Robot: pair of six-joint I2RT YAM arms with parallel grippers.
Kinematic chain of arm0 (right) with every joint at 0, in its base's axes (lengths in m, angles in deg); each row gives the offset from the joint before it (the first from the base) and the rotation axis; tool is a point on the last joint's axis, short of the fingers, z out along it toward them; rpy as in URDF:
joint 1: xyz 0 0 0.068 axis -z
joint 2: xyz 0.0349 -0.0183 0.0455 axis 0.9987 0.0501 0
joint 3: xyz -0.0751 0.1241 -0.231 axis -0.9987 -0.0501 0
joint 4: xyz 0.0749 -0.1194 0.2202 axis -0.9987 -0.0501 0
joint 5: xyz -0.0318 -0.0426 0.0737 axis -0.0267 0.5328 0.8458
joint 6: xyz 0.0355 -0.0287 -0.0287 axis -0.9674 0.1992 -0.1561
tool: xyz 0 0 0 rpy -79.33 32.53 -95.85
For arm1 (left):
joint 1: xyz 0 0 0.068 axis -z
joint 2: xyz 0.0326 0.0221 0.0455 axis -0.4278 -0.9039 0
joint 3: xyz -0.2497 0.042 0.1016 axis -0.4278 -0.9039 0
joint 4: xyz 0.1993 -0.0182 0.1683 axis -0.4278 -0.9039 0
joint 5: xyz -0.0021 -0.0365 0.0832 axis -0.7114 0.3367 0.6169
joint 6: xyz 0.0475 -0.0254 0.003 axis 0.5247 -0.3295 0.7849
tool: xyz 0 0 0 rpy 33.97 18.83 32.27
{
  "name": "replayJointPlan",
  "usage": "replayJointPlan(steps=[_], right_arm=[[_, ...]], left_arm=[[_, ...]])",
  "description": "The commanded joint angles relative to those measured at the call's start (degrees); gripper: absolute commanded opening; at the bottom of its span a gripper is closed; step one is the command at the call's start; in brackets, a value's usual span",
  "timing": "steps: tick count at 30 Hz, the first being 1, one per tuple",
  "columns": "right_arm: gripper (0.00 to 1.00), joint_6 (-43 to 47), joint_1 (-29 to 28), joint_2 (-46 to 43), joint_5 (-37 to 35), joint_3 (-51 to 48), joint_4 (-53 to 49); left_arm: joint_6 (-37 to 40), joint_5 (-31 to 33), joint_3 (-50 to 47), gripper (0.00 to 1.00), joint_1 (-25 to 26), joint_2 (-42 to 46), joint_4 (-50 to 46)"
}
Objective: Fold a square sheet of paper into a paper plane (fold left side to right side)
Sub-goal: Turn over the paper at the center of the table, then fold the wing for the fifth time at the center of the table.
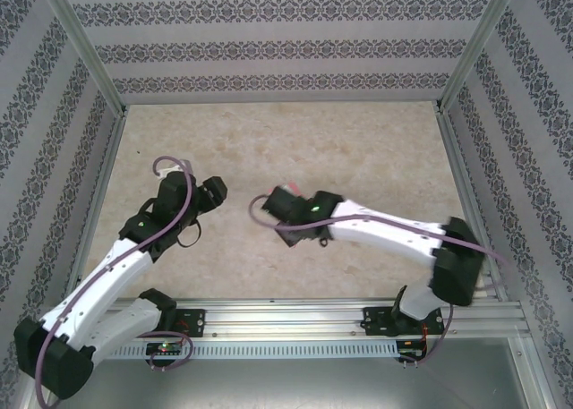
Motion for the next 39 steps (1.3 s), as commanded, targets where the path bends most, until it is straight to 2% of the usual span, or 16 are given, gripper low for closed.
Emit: replayJointPlan(steps=[1,6,15,19,26,32,36,39], right_arm=[[0.72,-2.1,7.5,-6.7,15.3,-6.8,11.4],[0.78,-5.9,21.3,-15.2,31.9,-18.0,27.0],[0.79,-13.8,36.7,-15.8,47.2,-31.7,45.2],[0.79,-14.2,39.1,-15.9,49.6,-34.8,47.9],[0.79,-14.1,40.9,-15.8,51.4,-37.2,50.3],[0.78,-14.7,42.4,-13.8,53.4,-37.4,51.5],[0.77,-15.6,44.4,-9.7,58.8,-36.6,54.0],[0.76,-14.7,45.3,-6.6,60.6,-35.7,55.0]], left_arm=[[-1.8,-13.3,-2.7,0.75,-0.7,-6.1,13.0],[-4.2,-22.8,-3.1,0.74,0.0,-18.2,25.2],[-5.4,-29.9,2.8,0.67,1.2,-38.9,35.6],[-6.1,-29.5,5.4,0.64,1.2,-44.5,38.1],[-7.7,-31.7,8.7,0.51,1.5,-51.6,42.4],[-8.3,-34.7,8.7,0.31,1.8,-54.5,46.5],[-7.6,-37.9,8.0,0.14,1.7,-53.8,49.1],[-6.1,-40.1,7.2,0.08,1.5,-52.0,49.1]])
